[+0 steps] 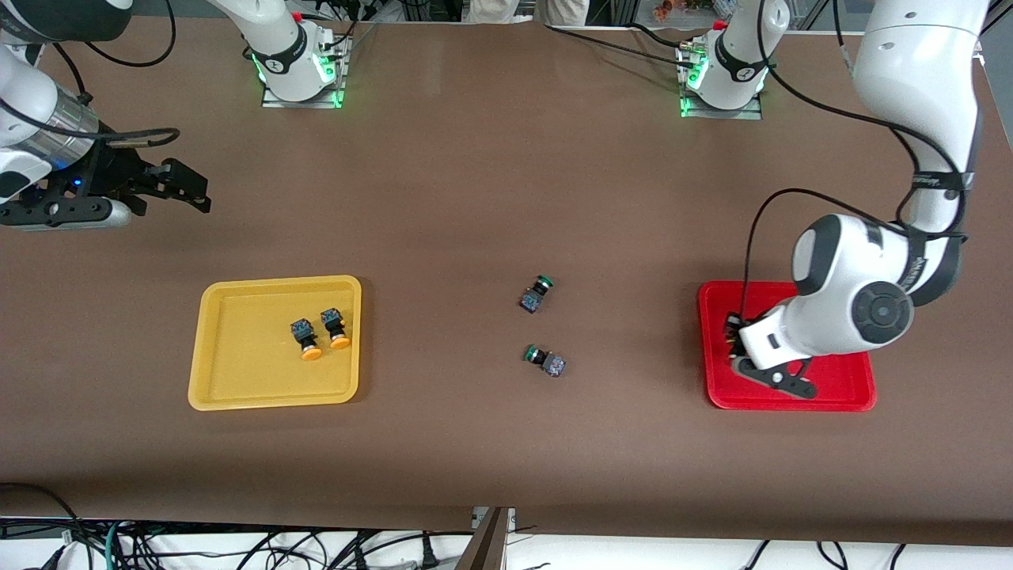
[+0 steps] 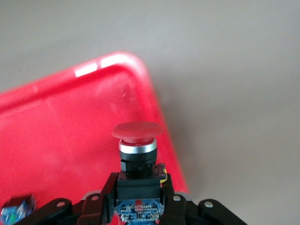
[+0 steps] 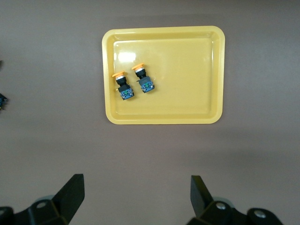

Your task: Place red and yellow buttons in trays

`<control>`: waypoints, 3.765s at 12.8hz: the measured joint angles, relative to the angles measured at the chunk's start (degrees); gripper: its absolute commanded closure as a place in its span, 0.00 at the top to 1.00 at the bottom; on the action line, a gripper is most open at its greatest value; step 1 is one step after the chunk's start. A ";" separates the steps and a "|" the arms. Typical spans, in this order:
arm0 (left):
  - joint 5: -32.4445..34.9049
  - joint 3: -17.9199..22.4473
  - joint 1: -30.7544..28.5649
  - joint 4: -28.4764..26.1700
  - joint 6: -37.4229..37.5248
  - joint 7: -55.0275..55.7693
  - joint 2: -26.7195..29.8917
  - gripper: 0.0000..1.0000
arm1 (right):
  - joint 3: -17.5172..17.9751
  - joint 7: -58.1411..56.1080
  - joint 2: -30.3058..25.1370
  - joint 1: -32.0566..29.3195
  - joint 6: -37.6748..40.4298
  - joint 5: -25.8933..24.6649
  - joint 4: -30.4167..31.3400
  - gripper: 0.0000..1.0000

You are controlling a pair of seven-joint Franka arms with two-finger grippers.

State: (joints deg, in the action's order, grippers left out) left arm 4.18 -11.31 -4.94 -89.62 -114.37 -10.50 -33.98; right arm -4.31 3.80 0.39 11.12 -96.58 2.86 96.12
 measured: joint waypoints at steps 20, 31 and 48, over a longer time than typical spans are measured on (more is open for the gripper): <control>-0.01 -0.95 -4.82 6.31 5.07 0.16 4.34 1.00 | 0.20 0.00 0.09 -0.72 4.18 -2.24 -6.04 1.00; -4.05 8.67 2.35 7.50 28.42 11.83 23.83 1.00 | 0.22 0.17 1.02 -1.03 4.13 -2.28 -6.64 1.00; -4.05 9.88 6.44 2.56 29.18 14.93 28.65 1.00 | -0.44 0.34 2.53 -1.40 3.61 -2.87 -7.86 1.00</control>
State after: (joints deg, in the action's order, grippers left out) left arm 0.13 -1.43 1.50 -87.06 -85.19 4.43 -5.33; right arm -4.74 4.14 2.92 9.72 -92.97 -0.01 88.26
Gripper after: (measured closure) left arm 0.000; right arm 0.000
